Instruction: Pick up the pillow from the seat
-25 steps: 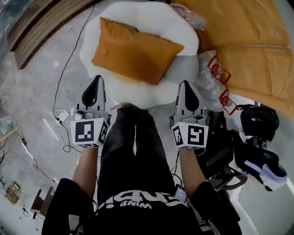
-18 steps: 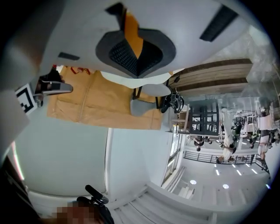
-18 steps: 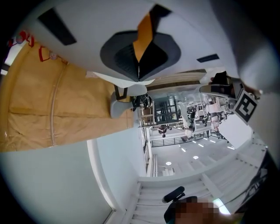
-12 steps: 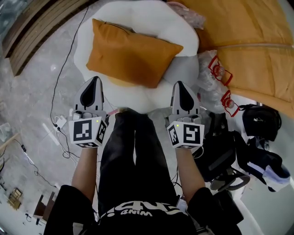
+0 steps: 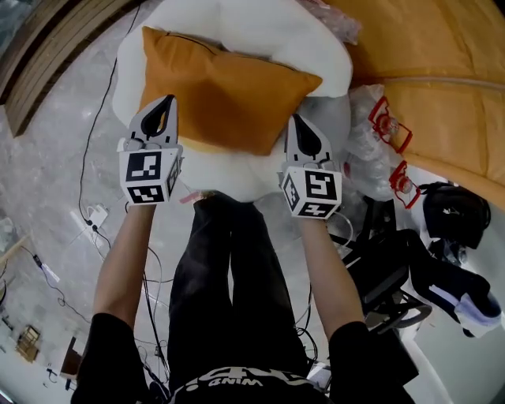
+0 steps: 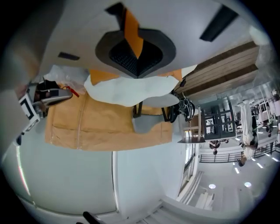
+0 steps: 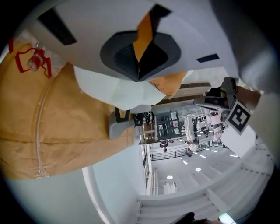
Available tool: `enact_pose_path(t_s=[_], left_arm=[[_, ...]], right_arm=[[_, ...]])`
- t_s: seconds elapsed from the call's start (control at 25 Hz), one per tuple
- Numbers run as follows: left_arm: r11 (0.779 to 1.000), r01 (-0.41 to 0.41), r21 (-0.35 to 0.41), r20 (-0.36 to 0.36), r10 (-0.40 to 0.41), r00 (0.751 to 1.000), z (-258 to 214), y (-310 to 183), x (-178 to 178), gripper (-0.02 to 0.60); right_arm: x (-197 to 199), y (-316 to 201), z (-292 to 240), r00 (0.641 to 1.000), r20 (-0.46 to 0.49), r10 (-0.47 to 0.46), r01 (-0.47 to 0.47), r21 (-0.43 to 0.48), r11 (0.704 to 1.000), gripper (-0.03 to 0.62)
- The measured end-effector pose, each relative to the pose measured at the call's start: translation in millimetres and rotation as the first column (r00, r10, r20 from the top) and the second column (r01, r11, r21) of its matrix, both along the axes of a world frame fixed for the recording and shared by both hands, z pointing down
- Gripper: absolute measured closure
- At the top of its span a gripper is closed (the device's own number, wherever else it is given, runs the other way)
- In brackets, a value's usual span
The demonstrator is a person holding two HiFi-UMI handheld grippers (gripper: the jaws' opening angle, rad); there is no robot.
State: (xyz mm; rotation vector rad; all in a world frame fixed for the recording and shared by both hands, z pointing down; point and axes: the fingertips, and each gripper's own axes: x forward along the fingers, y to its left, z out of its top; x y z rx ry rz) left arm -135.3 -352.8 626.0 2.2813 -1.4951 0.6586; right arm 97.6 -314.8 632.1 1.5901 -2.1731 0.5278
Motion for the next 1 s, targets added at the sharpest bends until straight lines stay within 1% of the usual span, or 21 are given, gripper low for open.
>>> enact_pose_path(t_s=[0.12, 0.24, 0.36, 0.56, 0.64, 0.68, 0.72, 0.76, 0.8, 0.84, 0.88, 1.0], left_arm=[[0.999, -0.013, -0.047, 0.026, 0.014, 1.0, 37.4, -21.3, 4.4, 0.574], [0.995, -0.015, -0.099, 0.032, 0.018, 0.999, 62.6, -36.9, 9.5, 0.574], [0.992, 0.011, -0.124, 0.019, -0.008, 1.0, 81.8, -50.0, 7.0, 0.574], [0.986, 0.054, -0.159, 0.023, -0.051, 0.998, 105.7, -62.5, -11.0, 0.572], [0.984, 0.065, -0.166, 0.013, -0.064, 0.998, 111.4, -66.3, -17.4, 0.563], [0.983, 0.073, -0.169, 0.008, -0.072, 0.997, 113.5, -68.2, -20.6, 0.505], [0.981, 0.085, -0.173, 0.005, -0.085, 0.996, 116.1, -70.0, -24.3, 0.441], [0.979, 0.1, -0.177, 0.006, -0.1, 0.995, 119.6, -71.9, -28.4, 0.391], [0.977, 0.116, -0.18, 0.01, -0.116, 0.993, 124.2, -73.7, -32.5, 0.346], [0.975, 0.131, -0.181, 0.016, -0.131, 0.991, 129.6, -75.2, -36.5, 0.286], [0.972, 0.146, -0.184, 0.023, -0.145, 0.989, 135.4, -75.9, -40.6, 0.255], [0.961, 0.178, -0.213, 0.014, -0.18, 0.984, 151.5, -75.0, -48.7, 0.227]], right_arm=[[4.0, -18.1, 37.7, 1.0, -0.008, 0.008, -0.009, -0.052, 0.999, 0.571], [4.7, -28.3, 67.8, 1.0, -0.018, 0.013, -0.014, -0.1, 0.995, 0.571], [5.0, -35.1, 87.7, 1.0, -0.015, 0.02, -0.022, -0.129, 0.991, 0.571], [5.8, -39.8, 107.2, 0.999, 0.007, 0.04, -0.038, -0.163, 0.986, 0.571], [10.0, -40.8, 115.0, 0.997, 0.021, 0.076, -0.071, -0.18, 0.981, 0.569], [13.9, -42.0, 118.8, 0.993, 0.03, 0.11, -0.103, -0.183, 0.978, 0.528], [17.6, -43.4, 123.0, 0.988, 0.038, 0.147, -0.137, -0.184, 0.973, 0.346], [20.2, -44.4, 128.4, 0.984, 0.045, 0.175, -0.163, -0.191, 0.968, 0.256], [21.0, -44.6, 135.0, 0.98, 0.053, 0.19, -0.176, -0.206, 0.963, 0.235], [20.3, -44.1, 142.3, 0.978, 0.062, 0.197, -0.179, -0.227, 0.958, 0.227], [18.8, -43.3, 149.5, 0.977, 0.074, 0.201, -0.177, -0.25, 0.952, 0.223], [16.5, -41.7, 167.2, 0.971, 0.103, 0.217, -0.176, -0.307, 0.935, 0.22]])
